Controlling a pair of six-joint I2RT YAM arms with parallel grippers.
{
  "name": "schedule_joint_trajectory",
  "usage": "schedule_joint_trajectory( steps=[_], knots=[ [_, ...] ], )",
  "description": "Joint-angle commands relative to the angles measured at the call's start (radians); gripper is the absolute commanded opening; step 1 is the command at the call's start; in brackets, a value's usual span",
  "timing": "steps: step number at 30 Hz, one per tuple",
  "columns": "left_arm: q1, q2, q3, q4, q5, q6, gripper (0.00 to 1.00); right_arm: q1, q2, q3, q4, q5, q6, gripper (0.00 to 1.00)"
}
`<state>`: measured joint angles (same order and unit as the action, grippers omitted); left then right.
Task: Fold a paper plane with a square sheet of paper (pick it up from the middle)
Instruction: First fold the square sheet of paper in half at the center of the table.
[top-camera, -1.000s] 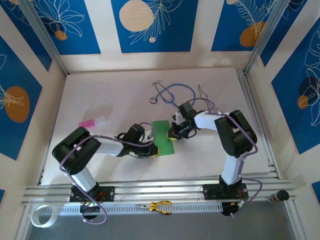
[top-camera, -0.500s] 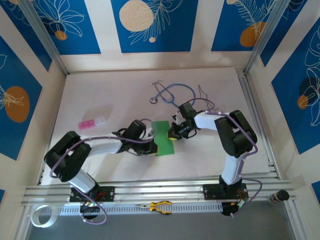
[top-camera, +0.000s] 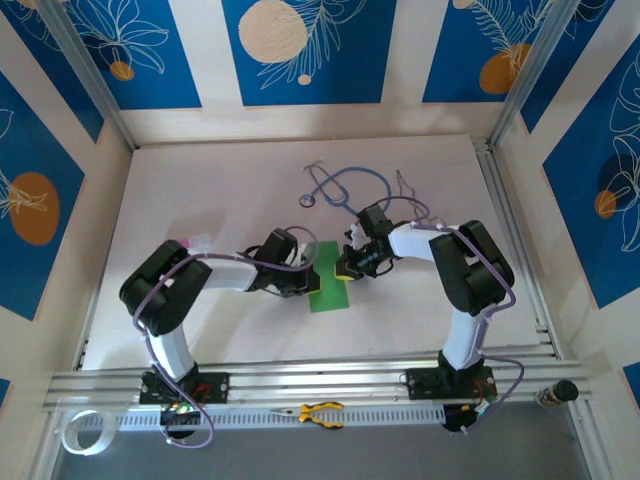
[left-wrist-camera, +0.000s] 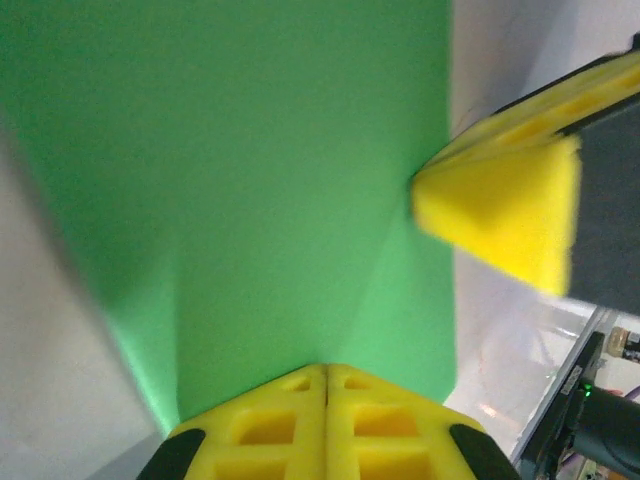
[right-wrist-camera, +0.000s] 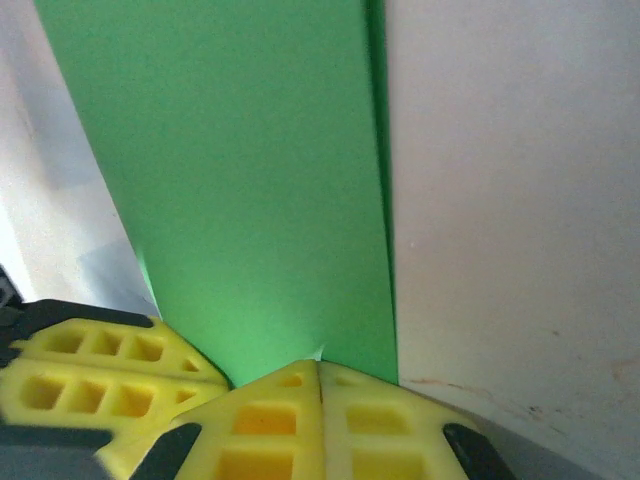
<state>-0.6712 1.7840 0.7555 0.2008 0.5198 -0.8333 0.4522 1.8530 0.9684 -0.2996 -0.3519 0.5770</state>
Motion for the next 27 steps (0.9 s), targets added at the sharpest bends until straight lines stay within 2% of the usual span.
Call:
schedule_joint_trajectory(
  steps=[1,7,14,27],
  knots=[
    [0.006,0.006,-0.113,0.070,-0.005,-0.038,0.05,-0.004,0.072,-0.065,-0.119,0.198,0.000,0.00],
    [0.007,-0.017,-0.127,0.098,0.007,-0.054,0.06,-0.004,0.077,-0.062,-0.118,0.197,-0.002,0.00],
    [0.019,-0.076,0.011,-0.063,-0.017,0.023,0.08,-0.006,0.072,-0.062,-0.118,0.199,0.001,0.00],
    [0.109,0.051,0.081,-0.051,0.029,0.068,0.08,-0.005,0.082,-0.065,-0.110,0.194,0.004,0.00]
  ],
)
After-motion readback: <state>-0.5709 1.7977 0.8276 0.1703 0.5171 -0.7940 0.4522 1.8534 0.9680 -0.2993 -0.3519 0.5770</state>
